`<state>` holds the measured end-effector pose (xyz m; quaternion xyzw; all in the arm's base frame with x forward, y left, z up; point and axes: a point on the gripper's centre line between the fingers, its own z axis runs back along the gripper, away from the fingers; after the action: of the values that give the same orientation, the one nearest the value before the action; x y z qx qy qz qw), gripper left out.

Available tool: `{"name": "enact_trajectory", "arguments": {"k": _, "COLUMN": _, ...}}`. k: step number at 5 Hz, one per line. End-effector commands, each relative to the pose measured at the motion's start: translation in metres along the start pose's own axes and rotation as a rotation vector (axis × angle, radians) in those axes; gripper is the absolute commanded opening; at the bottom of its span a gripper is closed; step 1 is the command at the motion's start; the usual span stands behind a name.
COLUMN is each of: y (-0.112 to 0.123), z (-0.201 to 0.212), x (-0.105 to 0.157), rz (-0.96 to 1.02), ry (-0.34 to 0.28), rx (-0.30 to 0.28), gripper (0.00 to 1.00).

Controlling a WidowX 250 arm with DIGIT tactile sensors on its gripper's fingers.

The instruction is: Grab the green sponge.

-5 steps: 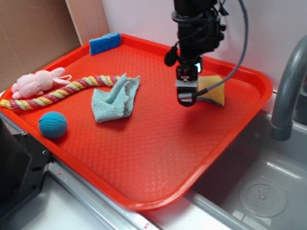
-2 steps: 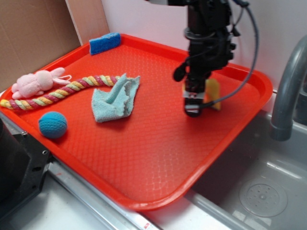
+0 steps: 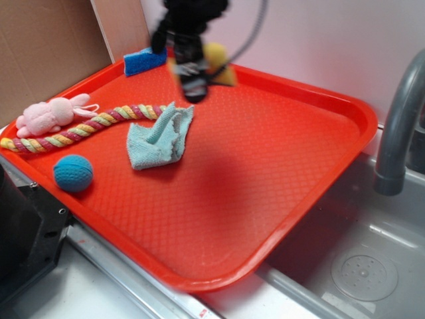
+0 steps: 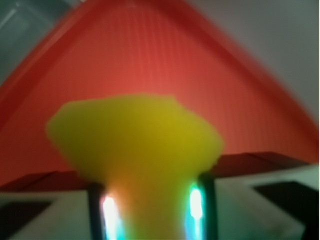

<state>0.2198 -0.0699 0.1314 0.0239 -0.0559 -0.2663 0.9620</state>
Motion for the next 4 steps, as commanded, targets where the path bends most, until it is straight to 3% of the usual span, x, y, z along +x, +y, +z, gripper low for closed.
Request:
{"name": "enact_trajectory", "arguments": {"k": 1, "y": -0.029, "z": 0.04, "x": -0.014, "rz": 0.524, "ry": 0.118, "rx": -0.224, "gripper": 0.0}}
{"name": "enact_trajectory", "arguments": {"k": 2, "y": -0.048, "z": 0.042, "x": -0.01, "rz": 0.677, "ry": 0.152, "rx": -0.174, "gripper": 0.0}}
{"name": "enact_trajectory", "arguments": {"k": 3, "y": -0.056, "z": 0.038, "x": -0.012, "rz": 0.834, "ry": 0.218, "rx": -0.069, "gripper": 0.0}}
{"name": "enact_trajectory", "arguments": {"k": 4, "y": -0.047, "z": 0.034, "x": -0.008, "rz": 0.843, "ry": 0.185, "rx": -0.016, "gripper": 0.0}}
